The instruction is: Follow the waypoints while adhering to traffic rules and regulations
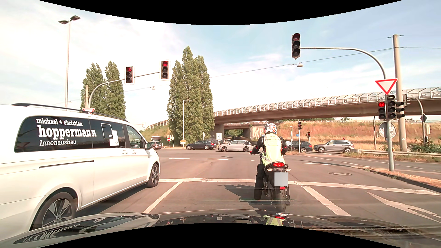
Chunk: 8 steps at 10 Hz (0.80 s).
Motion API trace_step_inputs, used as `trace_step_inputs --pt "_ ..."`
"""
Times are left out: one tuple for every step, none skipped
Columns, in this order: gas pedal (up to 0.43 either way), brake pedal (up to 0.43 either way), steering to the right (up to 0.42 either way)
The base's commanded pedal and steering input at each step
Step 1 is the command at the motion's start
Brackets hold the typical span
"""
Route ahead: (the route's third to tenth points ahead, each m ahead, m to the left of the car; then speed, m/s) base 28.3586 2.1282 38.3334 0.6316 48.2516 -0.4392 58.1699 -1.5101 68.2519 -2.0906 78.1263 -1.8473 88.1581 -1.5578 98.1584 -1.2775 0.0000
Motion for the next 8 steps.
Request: trace_step_inputs --pt "0.000 0.000 0.115" --pt "0.000 0.000 0.115" --pt "0.000 0.000 0.115" --pt "0.000 0.000 0.115" --pt "0.000 0.000 0.116" --pt "0.000 0.000 0.116" --pt "0.000 0.000 0.116" --pt "0.000 0.000 0.116"
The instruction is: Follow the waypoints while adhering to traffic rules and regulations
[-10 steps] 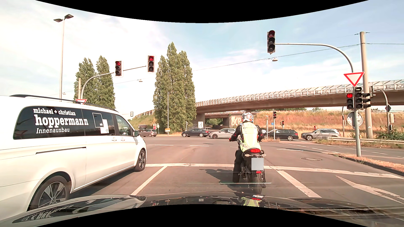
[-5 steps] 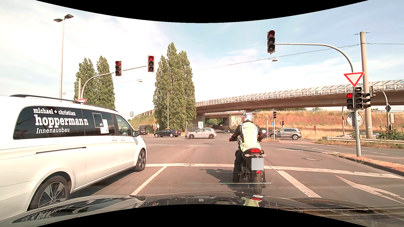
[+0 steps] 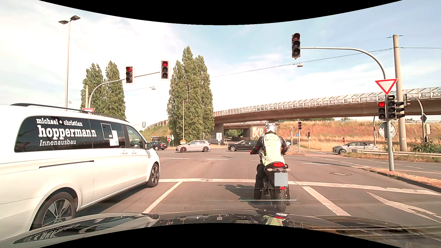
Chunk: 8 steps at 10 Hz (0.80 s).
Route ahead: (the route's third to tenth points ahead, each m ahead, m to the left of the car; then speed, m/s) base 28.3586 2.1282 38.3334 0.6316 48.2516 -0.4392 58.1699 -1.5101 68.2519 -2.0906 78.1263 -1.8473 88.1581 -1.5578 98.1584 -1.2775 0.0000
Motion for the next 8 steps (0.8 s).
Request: trace_step_inputs --pt "0.000 0.000 0.117" --pt "0.000 0.000 0.117" --pt "0.000 0.000 0.117" --pt "0.000 0.000 0.117" --pt "0.000 0.000 0.117" --pt "0.000 0.000 0.117" --pt "0.000 0.000 0.119" --pt "0.000 0.000 0.120"
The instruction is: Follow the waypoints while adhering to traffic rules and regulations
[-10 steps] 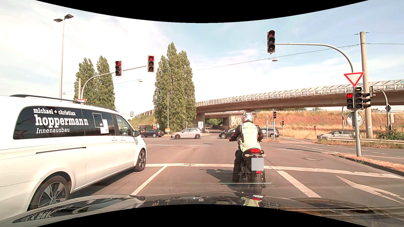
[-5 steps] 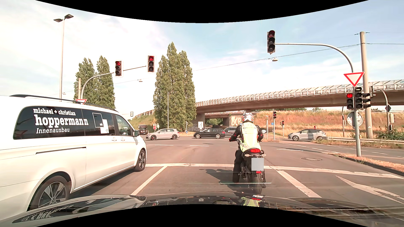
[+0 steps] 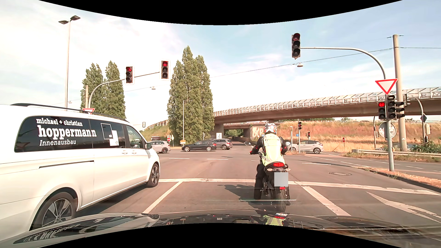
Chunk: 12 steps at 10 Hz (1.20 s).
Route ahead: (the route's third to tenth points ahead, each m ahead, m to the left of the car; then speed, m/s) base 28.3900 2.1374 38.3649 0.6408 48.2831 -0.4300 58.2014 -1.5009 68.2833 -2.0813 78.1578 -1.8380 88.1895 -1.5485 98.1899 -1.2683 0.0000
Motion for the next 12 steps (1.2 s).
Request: trace_step_inputs --pt "0.000 0.000 0.120" --pt "0.000 0.000 0.120" --pt "0.000 0.000 0.120" --pt "0.000 0.000 0.119" --pt "0.000 0.000 0.120" --pt "0.000 0.000 0.119" --pt "0.000 0.000 0.120" --pt "0.000 0.000 0.120" --pt "0.000 0.000 0.120" --pt "0.000 0.000 0.120" --pt "0.000 0.000 0.119" --pt "0.000 0.000 0.120"
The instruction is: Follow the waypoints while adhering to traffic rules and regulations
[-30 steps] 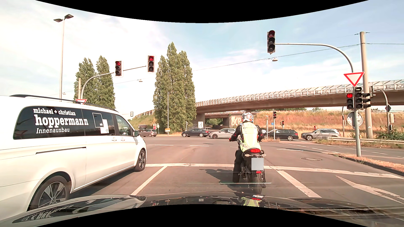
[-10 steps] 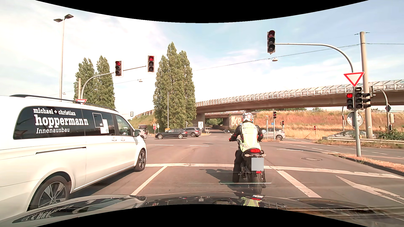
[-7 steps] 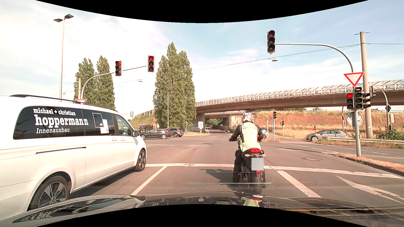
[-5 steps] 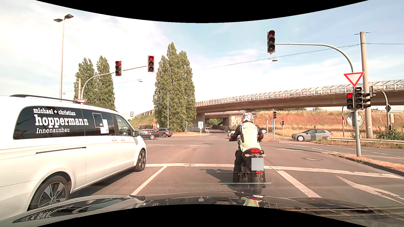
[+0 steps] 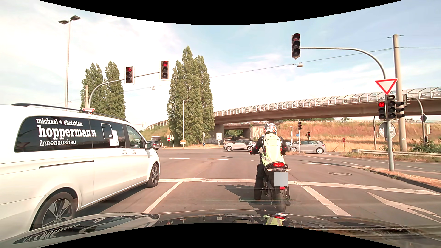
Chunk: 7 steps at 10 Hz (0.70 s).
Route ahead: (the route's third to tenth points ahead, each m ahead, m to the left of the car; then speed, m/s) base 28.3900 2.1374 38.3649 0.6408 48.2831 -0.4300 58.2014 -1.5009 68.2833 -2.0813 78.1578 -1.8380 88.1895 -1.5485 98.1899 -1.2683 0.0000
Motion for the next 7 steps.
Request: trace_step_inputs --pt "0.000 0.000 0.120" --pt "0.000 0.000 0.120" --pt "0.000 0.000 0.120" --pt "0.000 0.000 0.120" --pt "0.000 0.000 0.120" --pt "0.000 0.000 0.120" --pt "0.000 0.000 0.119"
